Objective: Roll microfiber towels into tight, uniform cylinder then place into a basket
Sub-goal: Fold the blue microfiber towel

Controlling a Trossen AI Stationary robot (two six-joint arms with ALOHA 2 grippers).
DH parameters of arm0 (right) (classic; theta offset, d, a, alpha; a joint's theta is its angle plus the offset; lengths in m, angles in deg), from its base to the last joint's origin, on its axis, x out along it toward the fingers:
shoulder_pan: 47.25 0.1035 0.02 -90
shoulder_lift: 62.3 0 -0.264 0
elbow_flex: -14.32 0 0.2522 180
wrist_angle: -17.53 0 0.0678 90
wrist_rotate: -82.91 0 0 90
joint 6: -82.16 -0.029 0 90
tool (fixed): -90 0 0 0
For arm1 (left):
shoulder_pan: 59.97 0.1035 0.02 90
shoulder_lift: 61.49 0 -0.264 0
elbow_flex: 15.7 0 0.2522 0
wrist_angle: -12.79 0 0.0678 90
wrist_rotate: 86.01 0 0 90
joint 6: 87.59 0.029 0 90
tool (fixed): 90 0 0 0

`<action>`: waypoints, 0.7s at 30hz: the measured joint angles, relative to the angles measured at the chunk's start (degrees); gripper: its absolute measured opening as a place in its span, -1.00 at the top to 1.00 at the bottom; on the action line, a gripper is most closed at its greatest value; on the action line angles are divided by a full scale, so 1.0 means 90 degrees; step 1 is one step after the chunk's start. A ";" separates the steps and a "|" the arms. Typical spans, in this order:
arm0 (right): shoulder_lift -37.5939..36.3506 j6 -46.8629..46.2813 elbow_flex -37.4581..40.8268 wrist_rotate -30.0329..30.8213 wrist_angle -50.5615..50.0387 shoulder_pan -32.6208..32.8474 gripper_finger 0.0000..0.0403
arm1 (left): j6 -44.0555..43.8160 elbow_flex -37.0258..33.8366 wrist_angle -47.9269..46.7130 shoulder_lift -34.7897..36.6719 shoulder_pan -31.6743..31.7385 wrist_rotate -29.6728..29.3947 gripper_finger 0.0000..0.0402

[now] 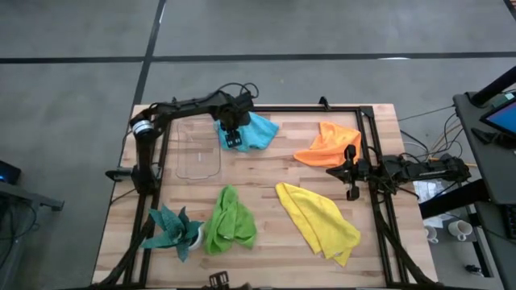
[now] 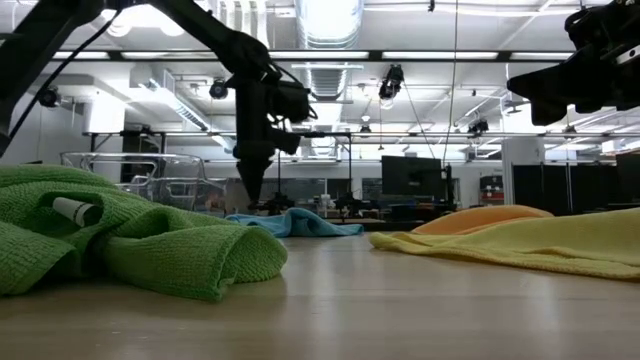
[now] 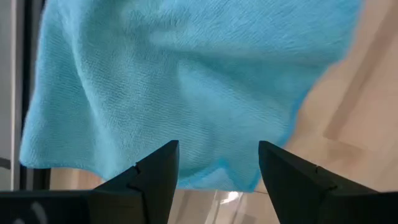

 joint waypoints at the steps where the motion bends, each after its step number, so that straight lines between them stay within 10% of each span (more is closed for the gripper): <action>1: 0.0001 0.0000 0.0001 0.0000 0.0002 0.0000 0.96 | 0.0051 0.0000 0.0000 -0.0041 0.0000 -0.0004 -0.02; 21: 0.0001 0.0000 -0.0001 0.0000 0.0000 0.0000 0.96 | 0.0651 0.0001 -0.0401 -0.0409 -0.0062 -0.0488 -0.02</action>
